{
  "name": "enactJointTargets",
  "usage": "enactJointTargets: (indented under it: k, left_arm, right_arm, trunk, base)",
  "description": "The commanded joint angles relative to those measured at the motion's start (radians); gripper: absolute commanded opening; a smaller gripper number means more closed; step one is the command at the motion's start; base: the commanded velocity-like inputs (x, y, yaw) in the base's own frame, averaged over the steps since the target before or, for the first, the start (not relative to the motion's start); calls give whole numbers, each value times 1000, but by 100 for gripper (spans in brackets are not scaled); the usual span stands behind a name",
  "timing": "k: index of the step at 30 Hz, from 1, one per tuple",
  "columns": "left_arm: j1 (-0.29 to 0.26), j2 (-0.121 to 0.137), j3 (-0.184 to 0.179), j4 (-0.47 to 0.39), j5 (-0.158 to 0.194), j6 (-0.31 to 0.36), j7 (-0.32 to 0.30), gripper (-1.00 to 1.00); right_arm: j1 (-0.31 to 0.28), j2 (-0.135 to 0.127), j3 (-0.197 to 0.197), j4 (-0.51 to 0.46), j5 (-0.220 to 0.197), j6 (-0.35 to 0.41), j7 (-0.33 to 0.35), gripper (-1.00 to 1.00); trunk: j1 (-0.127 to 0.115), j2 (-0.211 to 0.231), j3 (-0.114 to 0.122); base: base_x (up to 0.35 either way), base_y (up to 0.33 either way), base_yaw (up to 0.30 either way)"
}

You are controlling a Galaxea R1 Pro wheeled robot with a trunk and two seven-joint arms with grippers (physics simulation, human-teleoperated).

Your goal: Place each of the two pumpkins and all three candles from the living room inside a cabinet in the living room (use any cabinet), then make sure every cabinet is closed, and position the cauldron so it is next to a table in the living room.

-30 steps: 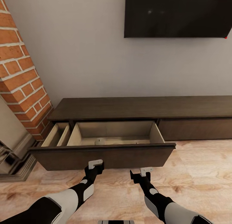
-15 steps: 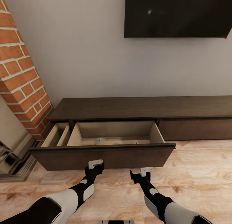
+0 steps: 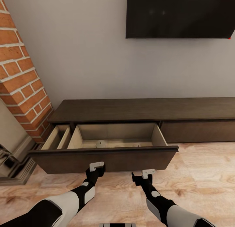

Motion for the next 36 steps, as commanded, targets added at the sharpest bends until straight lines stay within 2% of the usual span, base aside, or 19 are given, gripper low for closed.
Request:
enactJointTargets:
  k: [1, 20, 36]
  left_arm:
    - [-1, -1, -8, 4, 4, -6, 3, 100]
    - [-1, -1, -8, 4, 4, -5, 3, 100]
    - [-1, -1, -8, 4, 4, -1, 3, 100]
  right_arm:
    - [-1, 0, 9, 0, -3, -2, -7, 100]
    - [-1, 0, 9, 0, -3, -2, -7, 100]
    - [-1, 0, 9, 0, -3, -3, -7, 100]
  trunk:
    - [0, 0, -1]
    - [0, 0, -1]
    - [0, 0, -1]
  base:
    - [134, 0, 0]
    - [212, 0, 0]
    - [41, 0, 0]
